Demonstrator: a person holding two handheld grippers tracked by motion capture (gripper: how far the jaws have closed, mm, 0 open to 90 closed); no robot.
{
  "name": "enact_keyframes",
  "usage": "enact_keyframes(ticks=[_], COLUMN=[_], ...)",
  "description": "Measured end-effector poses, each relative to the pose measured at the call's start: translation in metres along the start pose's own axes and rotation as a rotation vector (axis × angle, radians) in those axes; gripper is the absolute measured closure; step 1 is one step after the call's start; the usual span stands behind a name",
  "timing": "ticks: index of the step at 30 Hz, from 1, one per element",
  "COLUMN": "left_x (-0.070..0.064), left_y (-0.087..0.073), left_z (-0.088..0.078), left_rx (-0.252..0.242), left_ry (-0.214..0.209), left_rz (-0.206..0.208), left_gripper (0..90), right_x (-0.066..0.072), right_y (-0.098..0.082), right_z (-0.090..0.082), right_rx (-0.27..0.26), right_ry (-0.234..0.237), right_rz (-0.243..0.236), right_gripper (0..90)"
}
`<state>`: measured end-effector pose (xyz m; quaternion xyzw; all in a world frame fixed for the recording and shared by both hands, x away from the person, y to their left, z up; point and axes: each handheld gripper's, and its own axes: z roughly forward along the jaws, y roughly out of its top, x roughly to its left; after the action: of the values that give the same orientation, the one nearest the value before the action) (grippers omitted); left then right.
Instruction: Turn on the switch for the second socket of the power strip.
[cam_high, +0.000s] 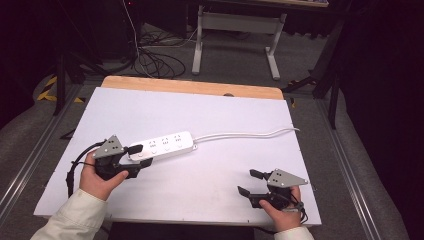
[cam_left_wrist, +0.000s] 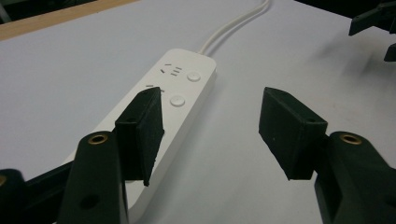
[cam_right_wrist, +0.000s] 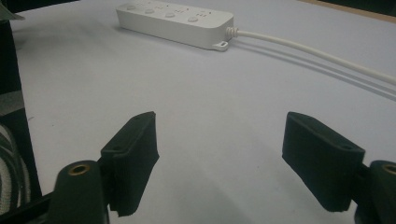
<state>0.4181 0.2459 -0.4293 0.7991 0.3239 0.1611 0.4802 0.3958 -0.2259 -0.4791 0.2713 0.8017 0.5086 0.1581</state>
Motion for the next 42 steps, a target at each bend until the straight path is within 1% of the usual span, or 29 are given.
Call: enact_keyframes(ticks=[2, 4, 5, 7, 8, 9, 11, 14, 15, 19, 21, 22, 23, 24, 26, 27, 28, 29, 30, 31, 32, 34, 36, 37, 38, 42], left_x=[0.001, 0.002, 0.002, 0.003, 0.003, 0.003, 0.003, 0.002, 0.002, 0.002, 0.003, 0.002, 0.003, 0.003, 0.005, 0.005, 0.006, 0.006, 0.007, 0.008, 0.008, 0.009, 0.011, 0.011, 0.013, 0.014], left_y=[0.003, 0.005, 0.006, 0.009, 0.010, 0.011, 0.013, 0.017, 0.018, 0.021, 0.022, 0.022, 0.023, 0.023, 0.023, 0.024, 0.024, 0.024, 0.024, 0.024, 0.024, 0.023, 0.023, 0.023, 0.023, 0.021], left_z=[0.002, 0.005, 0.006, 0.010, 0.011, 0.013, 0.016, 0.022, 0.024, 0.030, 0.033, 0.035, 0.036, 0.038, 0.041, 0.042, 0.044, 0.046, 0.047, 0.048, 0.050, 0.053, 0.056, 0.057, 0.058, 0.063], left_rx=[0.000, 0.002, 0.005, 0.006, 0.006, 0.011, 0.013, 0.019, 0.019, 0.018, 0.026, 0.024, 0.025, 0.027, 0.026, 0.030, 0.032, 0.030, 0.033, 0.031, 0.023, 0.008, 0.001, -0.001, -0.007, -0.006], left_ry=[0.006, 0.000, 0.004, -0.004, -0.001, -0.010, -0.006, -0.020, -0.015, -0.017, -0.020, -0.020, -0.014, -0.020, -0.011, -0.013, -0.007, -0.011, -0.008, -0.005, -0.008, 0.002, 0.002, -0.003, 0.008, -0.001], left_rz=[0.001, -0.002, 0.004, 0.000, 0.006, -0.002, 0.009, 0.004, 0.009, 0.009, 0.008, 0.001, 0.008, -0.001, 0.002, -0.003, 0.003, -0.003, 0.007, 0.010, 0.005, 0.010, 0.014, 0.004, 0.015, -0.003], left_gripper=[40.8, 40.9, 41.1, 41.6, 41.8, 42.3, 42.7, 43.2, 43.6, 44.0, 44.1, 44.4, 44.6, 44.7, 44.9, 45.1, 45.1, 45.3, 45.3, 47.2, 47.2, 47.2, 48.0, 49.1, 50.1, 52.2], right_x=[0.000, 0.000, 0.000, 0.000, 0.000, 0.000, 0.000, 0.000, 0.000, 0.000, 0.000, 0.000, 0.000, 0.000, 0.000, 0.000, 0.000, 0.000, 0.000, 0.000, 0.000, 0.000, 0.000, 0.000, 0.000, 0.000], right_y=[0.000, 0.000, 0.000, 0.000, 0.000, 0.000, 0.000, 0.000, 0.000, 0.000, 0.000, 0.000, 0.000, 0.000, 0.000, 0.000, 0.000, 0.000, 0.000, 0.000, 0.000, 0.000, 0.000, 0.000, 0.000, 0.000], right_z=[0.000, 0.000, 0.000, 0.000, 0.000, 0.000, 0.000, 0.000, 0.000, 0.000, 0.000, 0.000, 0.000, 0.000, 0.000, 0.000, 0.000, 0.000, 0.000, 0.000, 0.000, 0.000, 0.000, 0.000, 0.000, 0.000], right_rx=[-0.001, -0.001, -0.001, 0.001, 0.001, 0.001, 0.001, 0.001, 0.001, 0.003, 0.003, 0.002, 0.002, 0.001, 0.002, 0.003, 0.003, 0.002, 0.002, 0.003, 0.003, 0.003, 0.004, 0.004, 0.005, 0.005], right_ry=[0.003, 0.003, 0.003, 0.002, 0.002, 0.003, 0.004, 0.005, 0.005, 0.007, 0.008, 0.007, 0.007, 0.008, 0.007, 0.008, 0.008, 0.008, 0.008, 0.008, 0.008, 0.009, 0.009, 0.010, 0.011, 0.012], right_rz=[0.001, 0.001, -0.001, 0.001, 0.001, 0.000, 0.000, 0.000, -0.001, -0.001, -0.003, -0.002, -0.003, -0.004, -0.003, -0.003, -0.004, -0.004, -0.004, -0.003, -0.003, -0.003, -0.004, -0.005, -0.004, -0.005], right_gripper=[27.2, 27.2, 27.2, 27.2, 27.2, 27.2, 27.2, 27.2, 27.2, 27.2, 27.2, 27.2, 27.2, 27.2, 27.2, 27.2, 27.2, 27.2, 27.2, 27.2, 27.2, 27.3, 27.4, 27.4, 27.5, 27.7])
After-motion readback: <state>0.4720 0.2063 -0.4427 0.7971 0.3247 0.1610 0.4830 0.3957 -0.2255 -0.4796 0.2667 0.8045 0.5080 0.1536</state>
